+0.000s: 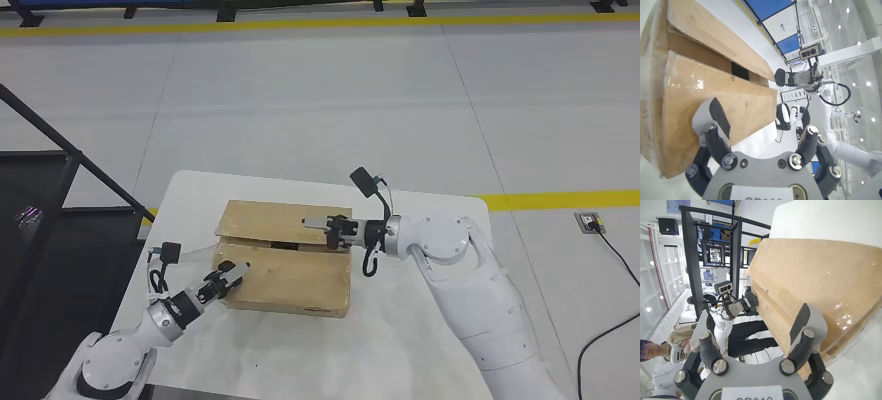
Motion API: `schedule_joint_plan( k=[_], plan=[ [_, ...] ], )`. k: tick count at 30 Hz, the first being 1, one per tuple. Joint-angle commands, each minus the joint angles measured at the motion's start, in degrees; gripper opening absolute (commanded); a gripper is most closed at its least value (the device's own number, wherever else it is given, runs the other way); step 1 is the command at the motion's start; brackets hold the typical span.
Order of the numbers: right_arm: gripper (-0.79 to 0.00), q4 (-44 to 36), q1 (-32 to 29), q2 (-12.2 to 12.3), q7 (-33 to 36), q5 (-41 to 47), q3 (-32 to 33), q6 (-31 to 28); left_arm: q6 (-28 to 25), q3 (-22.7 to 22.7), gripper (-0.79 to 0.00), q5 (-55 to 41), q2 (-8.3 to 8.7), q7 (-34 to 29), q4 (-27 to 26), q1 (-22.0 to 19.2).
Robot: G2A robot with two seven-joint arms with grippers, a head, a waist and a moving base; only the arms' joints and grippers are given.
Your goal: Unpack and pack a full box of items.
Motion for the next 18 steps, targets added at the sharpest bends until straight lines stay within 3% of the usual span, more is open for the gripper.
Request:
schedule_joint_plan(
  k=[1, 5, 9, 13, 18],
  plan=[
    [0.0, 0.4, -0.5, 0.1, -0.6, 0.0, -0.2, 0.1, -0.1, 0.1, 0.0, 0.2, -0.09, 0.7, 0.1, 0.0],
    [0.0, 1.3, -1.7, 0.3, -1.5, 0.5, 0.0, -0.3, -2.2, -1.8, 0.0, -0.5, -0.17, 3.8, -1.0, 1.6],
    [0.0, 1.6, -2.9, 0.7, -1.7, 1.3, 0.6, -1.5, -4.0, -7.0, 0.0, -3.2, 0.02, 7.1, -2.5, 5.7],
    [0.0, 1.3, -3.6, 1.0, -1.9, 1.5, 0.7, -2.0, -3.4, -12.2, 0.0, -4.0, -0.04, 12.7, -2.1, 10.6],
    [0.0, 1.3, -3.6, 1.0, -1.9, 1.5, 0.7, -2.0, -1.1, -13.7, 0.0, -4.9, -0.3, 15.6, -0.2, 13.5]
  ],
)
